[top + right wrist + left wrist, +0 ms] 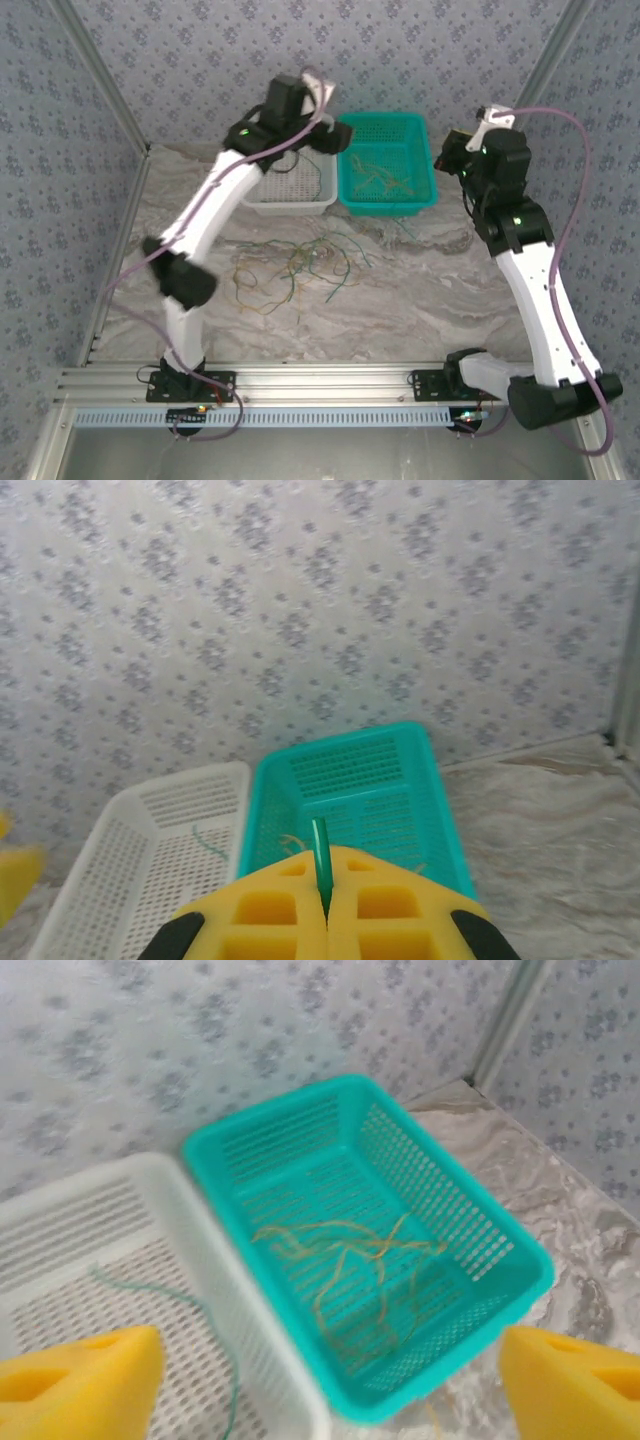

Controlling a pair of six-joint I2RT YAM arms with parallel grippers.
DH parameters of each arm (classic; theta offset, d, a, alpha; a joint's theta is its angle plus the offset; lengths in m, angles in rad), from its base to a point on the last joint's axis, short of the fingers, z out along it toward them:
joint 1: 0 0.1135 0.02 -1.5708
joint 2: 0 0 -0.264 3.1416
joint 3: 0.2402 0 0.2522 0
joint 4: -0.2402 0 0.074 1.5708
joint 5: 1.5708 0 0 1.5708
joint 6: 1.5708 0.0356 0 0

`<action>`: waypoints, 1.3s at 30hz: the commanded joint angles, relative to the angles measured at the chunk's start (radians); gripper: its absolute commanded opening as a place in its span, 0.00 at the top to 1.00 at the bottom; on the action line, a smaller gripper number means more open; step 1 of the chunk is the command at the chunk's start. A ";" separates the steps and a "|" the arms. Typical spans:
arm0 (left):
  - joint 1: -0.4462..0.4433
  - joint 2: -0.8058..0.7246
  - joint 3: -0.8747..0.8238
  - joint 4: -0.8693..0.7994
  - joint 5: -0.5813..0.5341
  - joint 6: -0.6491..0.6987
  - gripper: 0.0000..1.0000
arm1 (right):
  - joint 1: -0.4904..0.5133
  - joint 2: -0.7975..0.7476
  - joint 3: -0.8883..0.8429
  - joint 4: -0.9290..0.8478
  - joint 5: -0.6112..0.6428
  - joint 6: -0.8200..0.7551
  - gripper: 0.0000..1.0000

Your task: Untangle the cables

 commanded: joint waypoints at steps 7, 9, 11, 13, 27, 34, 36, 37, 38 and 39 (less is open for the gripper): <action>0.134 -0.802 -1.137 0.414 -0.060 -0.118 0.01 | 0.160 0.375 0.346 0.032 -0.087 -0.074 1.00; 0.136 -0.944 -1.258 0.460 -0.132 -0.164 0.01 | 0.186 0.479 0.446 0.021 -0.075 -0.095 1.00; 0.137 -1.110 -1.421 0.570 -0.176 -0.190 0.01 | 0.203 0.585 0.552 0.034 -0.055 -0.111 1.00; 0.137 -1.247 -1.536 0.639 -0.221 -0.196 0.01 | 0.214 0.688 0.662 0.036 -0.044 -0.114 1.00; 0.141 -1.240 -1.606 0.662 -0.245 -0.179 0.01 | 0.254 1.346 1.218 0.138 0.022 -0.062 1.00; 0.142 -1.201 -1.623 0.702 -0.237 -0.171 0.01 | 0.286 1.476 1.184 0.232 0.045 -0.125 1.00; 0.142 -1.187 -1.630 0.712 -0.242 -0.172 0.01 | 0.295 1.513 1.186 0.243 0.051 -0.157 1.00; 0.142 -1.180 -1.630 0.716 -0.240 -0.174 0.01 | 0.298 1.525 1.186 0.244 0.058 -0.168 1.00; 0.142 -1.173 -1.628 0.719 -0.238 -0.174 0.01 | 0.302 1.538 1.186 0.247 0.072 -0.175 1.00; 0.142 -1.166 -1.629 0.723 -0.238 -0.175 0.01 | 0.304 1.548 1.185 0.247 0.076 -0.179 1.00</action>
